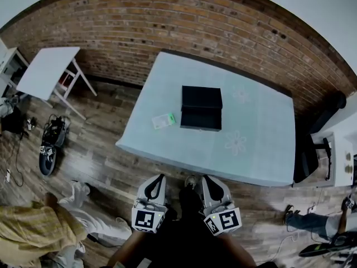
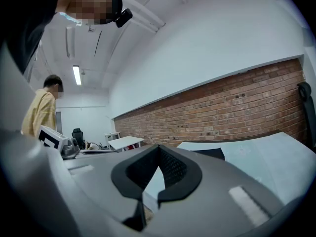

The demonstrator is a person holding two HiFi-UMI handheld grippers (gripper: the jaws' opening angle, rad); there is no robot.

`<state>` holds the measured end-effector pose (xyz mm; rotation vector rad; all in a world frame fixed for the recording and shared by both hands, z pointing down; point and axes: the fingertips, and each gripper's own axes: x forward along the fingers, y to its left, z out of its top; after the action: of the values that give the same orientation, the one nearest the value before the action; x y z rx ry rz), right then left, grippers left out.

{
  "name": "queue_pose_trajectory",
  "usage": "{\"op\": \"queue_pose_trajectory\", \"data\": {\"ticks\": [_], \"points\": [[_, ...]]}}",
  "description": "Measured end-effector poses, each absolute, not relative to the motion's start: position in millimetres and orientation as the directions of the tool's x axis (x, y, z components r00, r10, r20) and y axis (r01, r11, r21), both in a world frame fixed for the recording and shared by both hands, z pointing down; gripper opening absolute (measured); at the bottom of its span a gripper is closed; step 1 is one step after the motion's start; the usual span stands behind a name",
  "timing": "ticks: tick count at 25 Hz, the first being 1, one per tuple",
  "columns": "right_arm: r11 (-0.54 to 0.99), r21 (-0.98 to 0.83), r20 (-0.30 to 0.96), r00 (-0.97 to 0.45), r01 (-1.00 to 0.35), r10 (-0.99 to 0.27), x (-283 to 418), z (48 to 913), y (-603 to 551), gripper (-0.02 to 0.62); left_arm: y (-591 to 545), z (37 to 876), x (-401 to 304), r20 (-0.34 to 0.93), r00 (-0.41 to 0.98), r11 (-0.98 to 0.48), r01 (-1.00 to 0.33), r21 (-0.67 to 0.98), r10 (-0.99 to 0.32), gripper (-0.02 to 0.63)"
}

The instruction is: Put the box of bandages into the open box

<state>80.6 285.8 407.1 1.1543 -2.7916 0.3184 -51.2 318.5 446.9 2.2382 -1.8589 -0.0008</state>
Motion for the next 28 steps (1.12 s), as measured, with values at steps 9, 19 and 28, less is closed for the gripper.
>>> {"op": "queue_pose_trajectory", "data": {"ticks": [9, 19, 28], "points": [[0.723, -0.183, 0.16, -0.746, -0.666, -0.647, 80, 411, 215, 0.002, 262, 454, -51, 0.185, 0.148, -0.118, -0.979, 0.164, -0.972, -0.002], [0.769, -0.223, 0.141, -0.8, -0.599, -0.583, 89, 415, 138, 0.002, 187, 445, -30, 0.187, 0.11, -0.089, -0.989, 0.117, -0.976, -0.002], [0.786, -0.256, 0.13, -0.826, -0.563, -0.549, 88, 415, 100, 0.002, 150, 438, -36, 0.209, 0.05, -0.034, -0.996, 0.079, -0.977, -0.002]]}}
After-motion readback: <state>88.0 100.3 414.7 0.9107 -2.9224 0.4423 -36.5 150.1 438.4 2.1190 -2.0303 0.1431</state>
